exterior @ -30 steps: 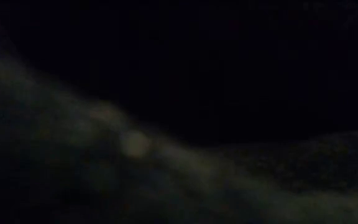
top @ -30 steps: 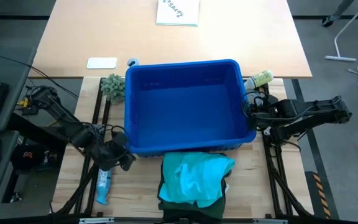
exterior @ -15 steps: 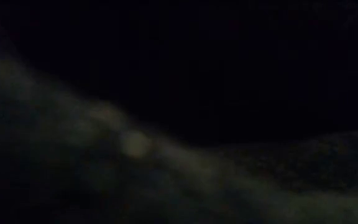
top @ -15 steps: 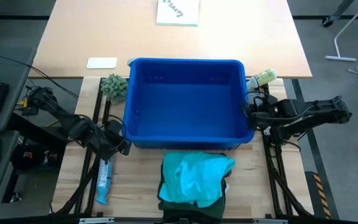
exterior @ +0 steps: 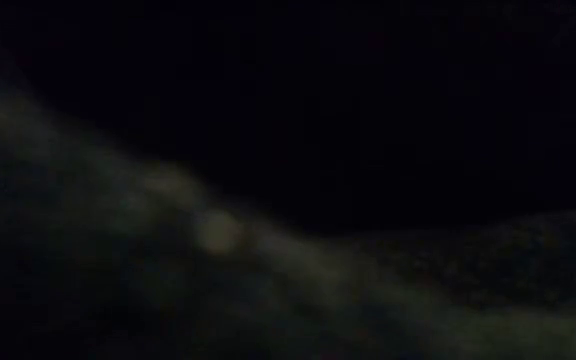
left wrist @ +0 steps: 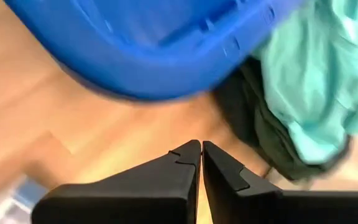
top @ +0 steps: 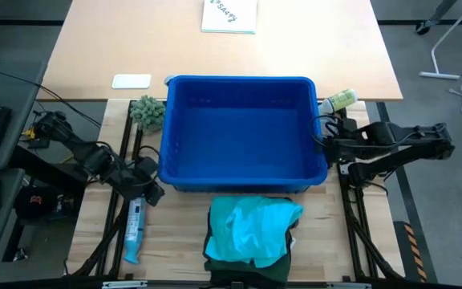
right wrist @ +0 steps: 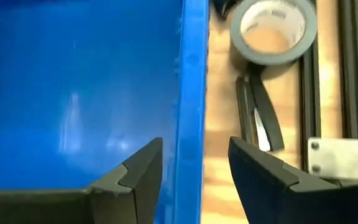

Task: Fold laundry
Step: Put the stacked clothes into the blue laundry bin

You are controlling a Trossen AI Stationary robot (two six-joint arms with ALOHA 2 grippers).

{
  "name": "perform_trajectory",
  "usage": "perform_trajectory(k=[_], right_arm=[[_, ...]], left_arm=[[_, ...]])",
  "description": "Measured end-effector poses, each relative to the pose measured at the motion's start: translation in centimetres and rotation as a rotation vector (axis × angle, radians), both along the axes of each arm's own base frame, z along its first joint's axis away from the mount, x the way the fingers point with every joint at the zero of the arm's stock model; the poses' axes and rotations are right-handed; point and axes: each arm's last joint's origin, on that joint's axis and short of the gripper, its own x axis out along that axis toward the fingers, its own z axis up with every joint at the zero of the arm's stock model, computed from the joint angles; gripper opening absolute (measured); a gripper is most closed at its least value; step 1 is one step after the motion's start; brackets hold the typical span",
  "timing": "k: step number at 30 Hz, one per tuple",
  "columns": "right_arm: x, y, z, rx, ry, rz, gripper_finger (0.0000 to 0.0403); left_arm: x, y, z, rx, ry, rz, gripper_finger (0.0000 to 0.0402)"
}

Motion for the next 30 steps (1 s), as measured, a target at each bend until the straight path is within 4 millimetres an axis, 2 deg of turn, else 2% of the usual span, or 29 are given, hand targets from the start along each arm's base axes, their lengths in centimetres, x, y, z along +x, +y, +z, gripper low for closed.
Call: perform_trajectory(k=[3, 6, 9, 13, 17, 20, 24, 27, 30], right_arm=[[0.1, 0.3, 0.3, 0.078, 0.02, 0.102, 0.0165], [0.5, 1.0, 0.7, 0.234, 0.023, 0.313, 0.0165], [1.1, 2.4, 0.7, 0.4, 0.008, 0.479, 0.0165], [1.6, 5.1, -0.2, 0.48, 0.087, 0.592, 0.0165], [2.1, 8.8, -2.5, 0.557, 0.125, 0.657, 0.0165], [1.7, 11.7, -5.1, 0.647, 0.142, 0.636, 0.0165], [0.6, 14.8, -8.7, 0.752, 0.032, 0.451, 0.0165], [0.9, 16.5, -10.4, 0.819, -0.24, 0.341, 0.0165], [2.0, 16.9, -11.6, 0.874, -0.352, 0.327, 0.0165]], left_arm=[[-0.5, -0.1, 1.0, -0.158, -0.041, -0.075, 0.0002], [-0.6, -0.6, 2.2, -0.313, -0.12, -0.135, 0.0011], [-0.6, -1.0, 2.5, -0.349, -0.138, -0.148, 0.0028], [-0.2, -2.4, 0.7, -0.35, -0.058, -0.109, 0.0063], [0.6, -5.1, -1.7, -0.419, -0.008, -0.107, 0.0107], [0.9, -7.8, -3.8, -0.506, 0.011, -0.117, 0.0138], [1.0, -10.1, -6.3, -0.586, 0.046, -0.095, 0.0171], [0.8, -10.2, -7.6, -0.589, 0.054, -0.051, 0.019], [0.7, -9.4, -8.5, -0.557, 0.008, 0.023, 0.0205]])
